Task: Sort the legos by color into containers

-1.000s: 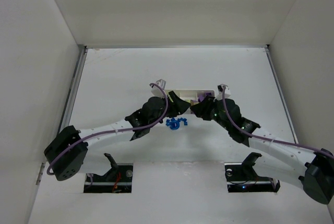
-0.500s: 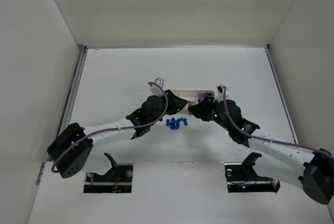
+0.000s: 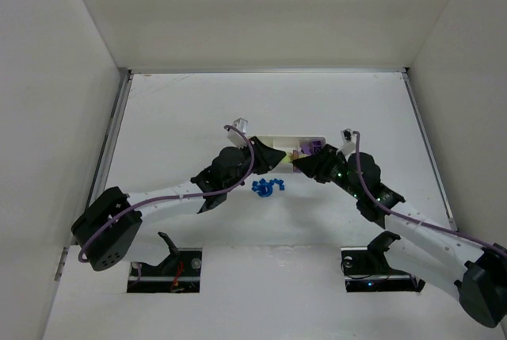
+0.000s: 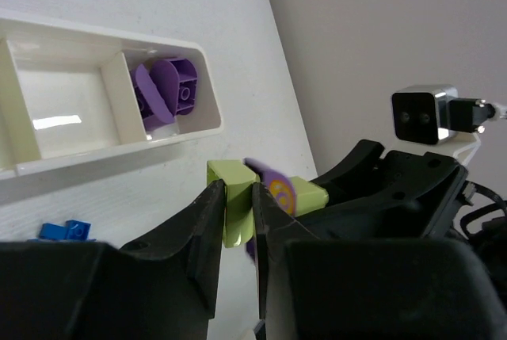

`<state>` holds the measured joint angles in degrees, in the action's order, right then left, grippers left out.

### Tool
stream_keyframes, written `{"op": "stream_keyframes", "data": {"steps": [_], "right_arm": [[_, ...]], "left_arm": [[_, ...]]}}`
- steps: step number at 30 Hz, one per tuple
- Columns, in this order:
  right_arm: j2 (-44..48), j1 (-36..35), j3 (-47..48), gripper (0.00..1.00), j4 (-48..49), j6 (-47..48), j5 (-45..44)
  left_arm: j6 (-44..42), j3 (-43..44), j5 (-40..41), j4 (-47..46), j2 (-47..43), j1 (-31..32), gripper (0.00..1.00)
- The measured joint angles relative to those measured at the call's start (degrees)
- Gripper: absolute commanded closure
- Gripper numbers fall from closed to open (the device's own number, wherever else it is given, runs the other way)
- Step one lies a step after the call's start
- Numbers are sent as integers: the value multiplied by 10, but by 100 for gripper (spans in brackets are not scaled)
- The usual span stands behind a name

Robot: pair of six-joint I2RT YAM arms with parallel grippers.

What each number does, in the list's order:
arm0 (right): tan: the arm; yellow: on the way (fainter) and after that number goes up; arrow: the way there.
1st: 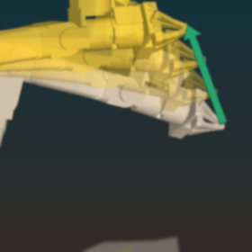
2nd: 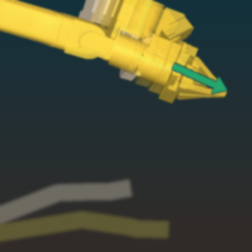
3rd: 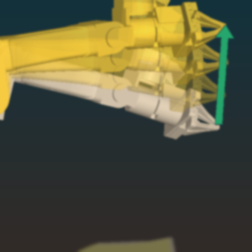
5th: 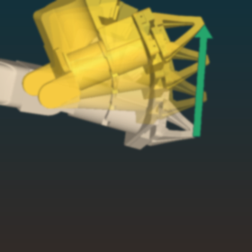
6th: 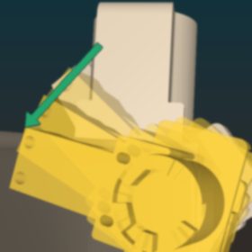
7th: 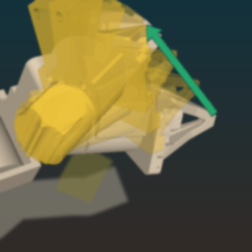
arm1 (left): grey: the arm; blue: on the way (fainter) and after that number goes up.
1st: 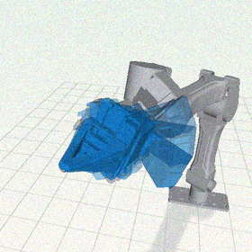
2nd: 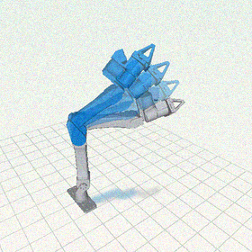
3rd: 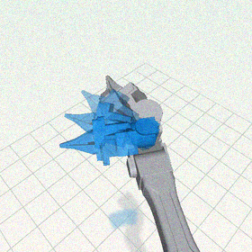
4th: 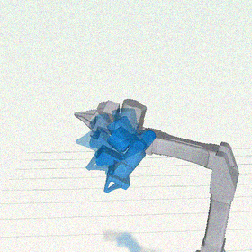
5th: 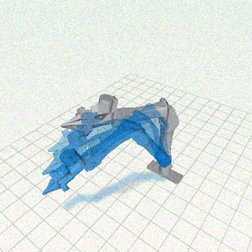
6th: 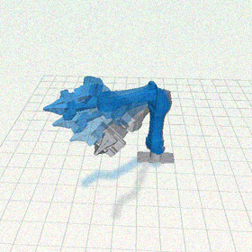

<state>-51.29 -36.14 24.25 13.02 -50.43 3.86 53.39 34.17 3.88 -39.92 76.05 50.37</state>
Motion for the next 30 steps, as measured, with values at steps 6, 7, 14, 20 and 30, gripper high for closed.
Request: {"op": "stream_keyframes", "data": {"steps": [6,7,14,20,30], "right_arm": [[60,61,-11,71,1,-4,2],[66,67,-13,71,0,-4,2],[84,92,-31,71,-14,-3,-8],[108,97,-39,71,-43,6,-37],[158,114,-65,71,-71,12,-64]], "left_arm": [[-5,-14,10,9,-2,-24,90],[-6,-14,10,10,-1,-25,89],[-25,46,6,12,61,-22,88],[-38,142,-3,12,170,-21,88],[-45,210,-4,34,278,-17,86]]}}
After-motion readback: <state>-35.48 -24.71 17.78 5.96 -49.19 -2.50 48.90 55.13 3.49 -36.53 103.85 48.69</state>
